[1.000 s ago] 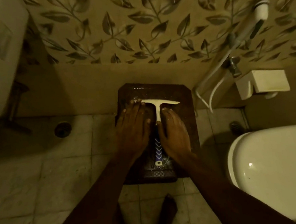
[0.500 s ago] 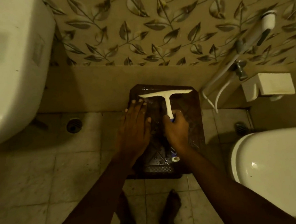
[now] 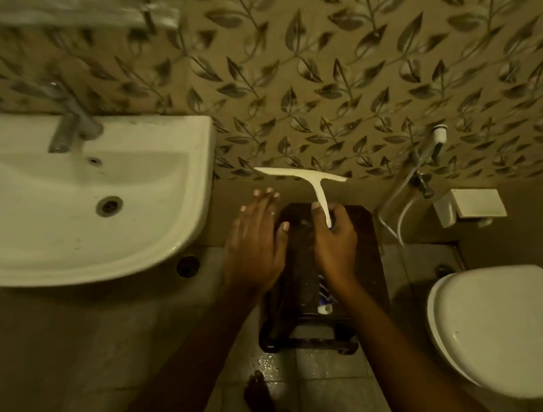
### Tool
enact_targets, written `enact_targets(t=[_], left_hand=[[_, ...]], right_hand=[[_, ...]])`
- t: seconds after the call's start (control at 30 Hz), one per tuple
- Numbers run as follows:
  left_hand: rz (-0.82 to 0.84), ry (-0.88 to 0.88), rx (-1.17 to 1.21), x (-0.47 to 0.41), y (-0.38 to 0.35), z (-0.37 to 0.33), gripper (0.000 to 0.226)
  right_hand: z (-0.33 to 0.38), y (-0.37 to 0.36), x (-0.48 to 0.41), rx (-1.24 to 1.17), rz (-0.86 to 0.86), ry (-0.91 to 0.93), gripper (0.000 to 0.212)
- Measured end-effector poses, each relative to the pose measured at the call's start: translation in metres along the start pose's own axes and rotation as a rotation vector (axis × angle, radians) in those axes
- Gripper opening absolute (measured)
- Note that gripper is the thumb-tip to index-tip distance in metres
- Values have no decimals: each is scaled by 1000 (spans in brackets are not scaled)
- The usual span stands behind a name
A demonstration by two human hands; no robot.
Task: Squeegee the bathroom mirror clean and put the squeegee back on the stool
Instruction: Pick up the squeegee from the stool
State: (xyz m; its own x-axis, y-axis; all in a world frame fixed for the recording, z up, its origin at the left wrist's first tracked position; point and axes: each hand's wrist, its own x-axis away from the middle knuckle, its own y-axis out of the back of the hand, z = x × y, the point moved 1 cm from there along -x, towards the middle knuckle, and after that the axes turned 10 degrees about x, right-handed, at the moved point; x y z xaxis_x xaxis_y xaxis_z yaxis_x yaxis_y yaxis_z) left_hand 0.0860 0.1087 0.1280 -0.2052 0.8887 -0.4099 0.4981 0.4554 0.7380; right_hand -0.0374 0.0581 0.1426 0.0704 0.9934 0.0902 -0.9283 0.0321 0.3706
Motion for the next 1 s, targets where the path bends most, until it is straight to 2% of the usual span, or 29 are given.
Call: enact_targets(t=[0.33,0.63,0.73,0.9,1.0], left_hand=[[-237,63,-70,27,123,10,44],[-512,-46,-143,-18,266,59,38],[-562,-116,-151,-38,321,81,38],[-547,-208,-191,-74,402,120,40],[-567,-253,-190,-101,439,135,38]], right_hand=[[95,-47,66,-158,143,148,18],[210,-121,105,-199,244,334,29],[252,-158,114,-211,204,382,34],[320,-211,121,-240,74,487,32],[361,-225,120,-238,10,526,39]])
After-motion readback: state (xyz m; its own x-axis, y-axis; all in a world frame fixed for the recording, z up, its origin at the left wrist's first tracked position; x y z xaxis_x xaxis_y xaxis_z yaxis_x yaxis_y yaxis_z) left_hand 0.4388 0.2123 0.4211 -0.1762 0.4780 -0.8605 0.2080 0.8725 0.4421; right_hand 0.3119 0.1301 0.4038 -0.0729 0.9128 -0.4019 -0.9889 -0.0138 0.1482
